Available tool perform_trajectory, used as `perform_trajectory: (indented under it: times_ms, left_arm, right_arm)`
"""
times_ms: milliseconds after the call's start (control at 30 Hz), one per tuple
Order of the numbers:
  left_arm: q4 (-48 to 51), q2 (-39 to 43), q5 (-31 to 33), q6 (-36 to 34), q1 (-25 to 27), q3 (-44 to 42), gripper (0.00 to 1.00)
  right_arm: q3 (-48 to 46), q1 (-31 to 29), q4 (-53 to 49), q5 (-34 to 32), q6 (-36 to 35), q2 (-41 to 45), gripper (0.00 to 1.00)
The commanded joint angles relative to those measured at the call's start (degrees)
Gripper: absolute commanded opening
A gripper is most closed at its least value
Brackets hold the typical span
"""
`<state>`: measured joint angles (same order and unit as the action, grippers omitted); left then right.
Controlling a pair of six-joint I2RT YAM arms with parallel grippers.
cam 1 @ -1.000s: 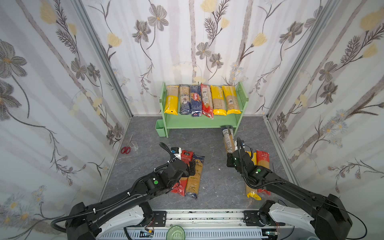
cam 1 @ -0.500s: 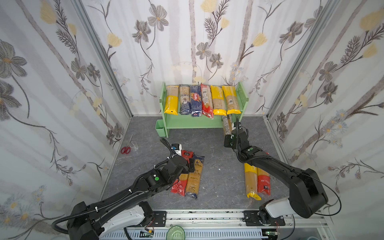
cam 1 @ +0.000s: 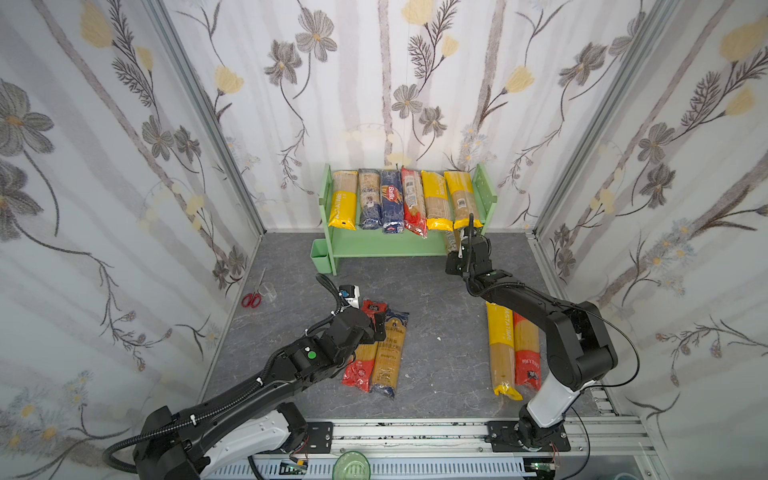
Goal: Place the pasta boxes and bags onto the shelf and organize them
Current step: 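Carry the clear pack with the right gripper toward the lower shelf, then release the clear pack against the lower shelf and open the right gripper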
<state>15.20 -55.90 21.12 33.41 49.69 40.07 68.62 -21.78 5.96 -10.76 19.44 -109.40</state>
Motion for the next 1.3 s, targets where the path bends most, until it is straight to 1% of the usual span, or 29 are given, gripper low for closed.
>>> perform_trajectory:
  times_ms: [0, 100, 267, 300, 433, 467, 533, 700, 800, 833, 867, 1067, 1267]
  left_arm:
    - [-0.61, -0.43, 0.82, -0.17, -0.34, 0.70, 1.00]
    - [-0.61, -0.80, 0.74, -0.42, -0.64, 1.13, 1.00]
    - [-0.61, -1.39, 0.64, -0.48, -0.98, 1.67, 1.00]
    - [-0.61, -1.41, 0.59, -0.53, -0.92, 1.65, 1.00]
    - [-0.61, -1.34, 0.09, -0.31, -1.00, 1.56, 1.00]
    - [-0.57, -1.25, -0.01, -0.29, -1.08, 1.45, 1.00]
    - [-0.61, -0.97, -0.22, -0.05, -1.03, 1.32, 1.00]
    - [-0.61, -0.12, -1.00, 0.48, -1.00, 0.85, 1.00]
    - [-0.60, 0.66, -1.52, 1.08, -1.03, 0.58, 1.00]
    - [-0.59, 1.00, -1.72, 1.21, -1.00, 0.45, 1.00]
    - [-0.57, 1.33, -1.86, 1.37, -1.04, 0.31, 1.00]
    - [-0.60, 2.99, -2.58, 2.36, -0.98, -0.93, 1.00]
    - [-0.52, 4.94, -2.82, 4.74, -1.06, -4.38, 1.00]
  right_arm:
    - [3.04, 0.71, 8.62, 0.71, -1.81, -1.61, 0.11]
    - [4.30, 1.41, 8.62, 1.30, -1.97, -2.76, 0.13]
    - [6.57, 2.26, 7.44, 0.88, -2.30, -4.35, 0.21]
    - [6.70, 2.36, 7.20, 0.92, -2.30, -4.56, 0.26]
    - [6.21, 2.57, 6.28, 0.85, -2.07, -4.61, 0.55]
    - [5.82, 2.53, 6.26, 0.92, -1.95, -4.38, 0.58]
    - [4.79, 2.58, 6.37, 0.79, -1.75, -3.69, 0.67]
    - [2.63, 2.53, 6.00, 0.23, -1.43, -1.11, 0.79]
    - [1.25, 2.54, 5.61, -0.07, -1.01, 0.99, 0.91]
    - [0.66, 2.57, 5.56, -0.13, -0.96, 1.73, 0.92]
    - [0.16, 2.54, 5.52, -0.11, -0.93, 2.29, 0.99]
    - [-2.50, 2.54, 2.89, -0.35, 0.67, 5.78, 1.00]
    - [-9.53, 2.23, 0.85, 0.13, 3.55, 12.51, 1.00]
